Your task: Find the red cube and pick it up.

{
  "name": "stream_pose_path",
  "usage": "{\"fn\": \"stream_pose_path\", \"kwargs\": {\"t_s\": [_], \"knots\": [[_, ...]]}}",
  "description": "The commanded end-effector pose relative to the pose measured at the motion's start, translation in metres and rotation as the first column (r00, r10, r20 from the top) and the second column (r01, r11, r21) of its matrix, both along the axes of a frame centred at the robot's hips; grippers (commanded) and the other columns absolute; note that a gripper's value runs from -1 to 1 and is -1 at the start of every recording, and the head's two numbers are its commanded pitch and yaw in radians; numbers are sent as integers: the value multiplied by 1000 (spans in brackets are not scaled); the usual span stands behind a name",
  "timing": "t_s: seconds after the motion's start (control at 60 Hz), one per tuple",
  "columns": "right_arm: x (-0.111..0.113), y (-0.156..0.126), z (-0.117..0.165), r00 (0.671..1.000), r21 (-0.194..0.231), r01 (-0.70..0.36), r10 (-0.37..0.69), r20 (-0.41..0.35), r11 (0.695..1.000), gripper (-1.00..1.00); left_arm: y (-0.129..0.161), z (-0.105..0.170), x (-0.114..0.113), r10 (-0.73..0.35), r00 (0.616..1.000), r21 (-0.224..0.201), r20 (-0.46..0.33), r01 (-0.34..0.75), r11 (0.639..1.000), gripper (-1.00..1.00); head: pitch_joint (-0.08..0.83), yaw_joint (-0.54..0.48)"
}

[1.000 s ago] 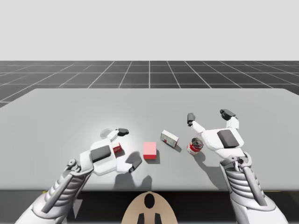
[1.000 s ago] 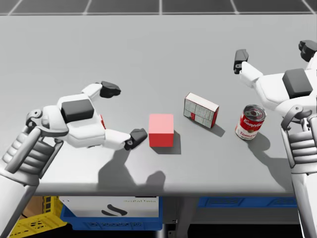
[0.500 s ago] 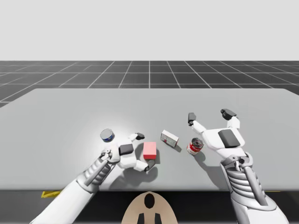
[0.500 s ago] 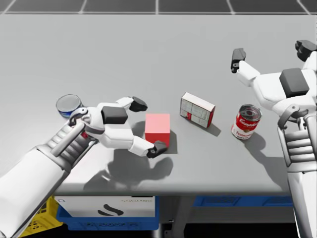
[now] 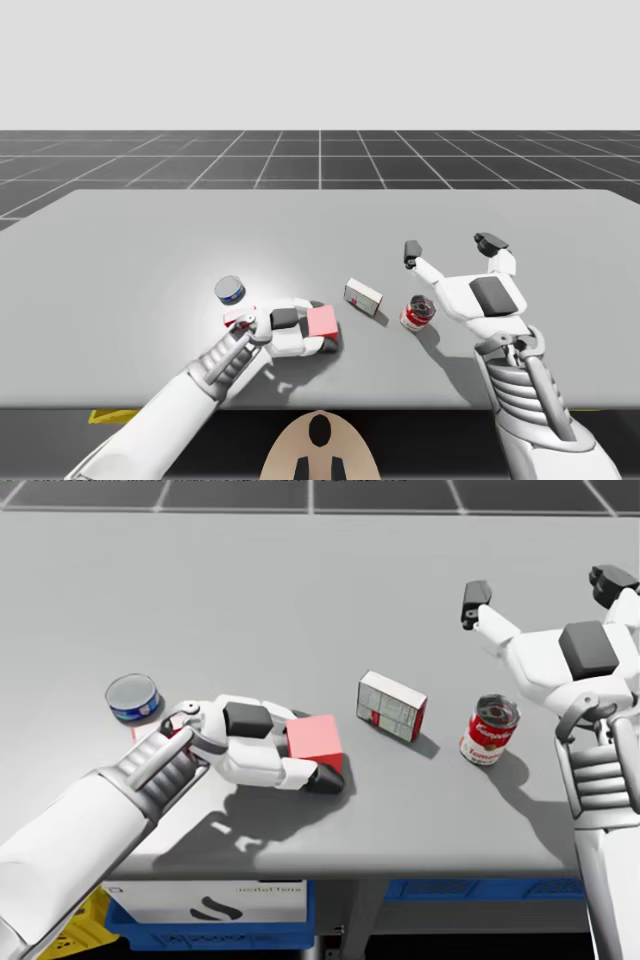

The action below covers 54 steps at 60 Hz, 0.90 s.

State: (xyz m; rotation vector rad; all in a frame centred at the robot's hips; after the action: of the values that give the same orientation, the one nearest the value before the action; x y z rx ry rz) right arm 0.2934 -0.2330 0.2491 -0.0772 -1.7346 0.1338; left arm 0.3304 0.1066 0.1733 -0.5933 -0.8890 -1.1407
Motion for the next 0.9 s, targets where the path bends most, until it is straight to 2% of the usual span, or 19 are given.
{"fn": "stream_pose_path", "kwargs": {"t_s": [0.017,0.083,0.25,0.333,0.433,0.483,0.55,0.733,0.867,0.9], "knots": [[0,0,0,1000,1,1,-1,-1,1000,-1000,4,-7,-3,-56,998,37,-25,57,998,1000,705,-17],[0,0,0,1000,2,1,-1,-1,1000,-1000,5,-6,-4,-55,998,36,-20,56,998,1000,678,-11],[0,0,0,1000,7,3,-3,1,1000,-1000,7,-5,-4,-50,999,36,-5,50,998,1000,541,0],[0,0,1,1000,14,0,0,-1,1000,-1000,7,-4,-4,-52,999,38,0,52,998,1000,459,-1],[0,-1,1,1000,30,-5,5,-9,1000,-1000,7,-3,-4,-51,999,41,6,51,998,1000,403,-2],[-1,-2,0,1000,12,-17,17,1,1000,-1000,7,0,-4,-49,999,40,15,48,998,1000,380,-2],[0,-4,1,1000,43,-8,9,-20,999,-1000,8,8,-3,-40,999,31,36,39,999,1000,363,-1],[-2,-9,-1,999,25,-50,50,2,998,-1000,17,64,1,27,990,-38,140,-22,999,1000,353,5],[-3,-9,-2,997,17,-76,76,8,997,-1000,24,114,1,101,966,-100,239,-79,992,1000,351,8],[-3,-9,-2,997,-7,-75,75,17,997,-1000,25,135,0,133,950,-129,282,-100,987,1000,349,8]]}}
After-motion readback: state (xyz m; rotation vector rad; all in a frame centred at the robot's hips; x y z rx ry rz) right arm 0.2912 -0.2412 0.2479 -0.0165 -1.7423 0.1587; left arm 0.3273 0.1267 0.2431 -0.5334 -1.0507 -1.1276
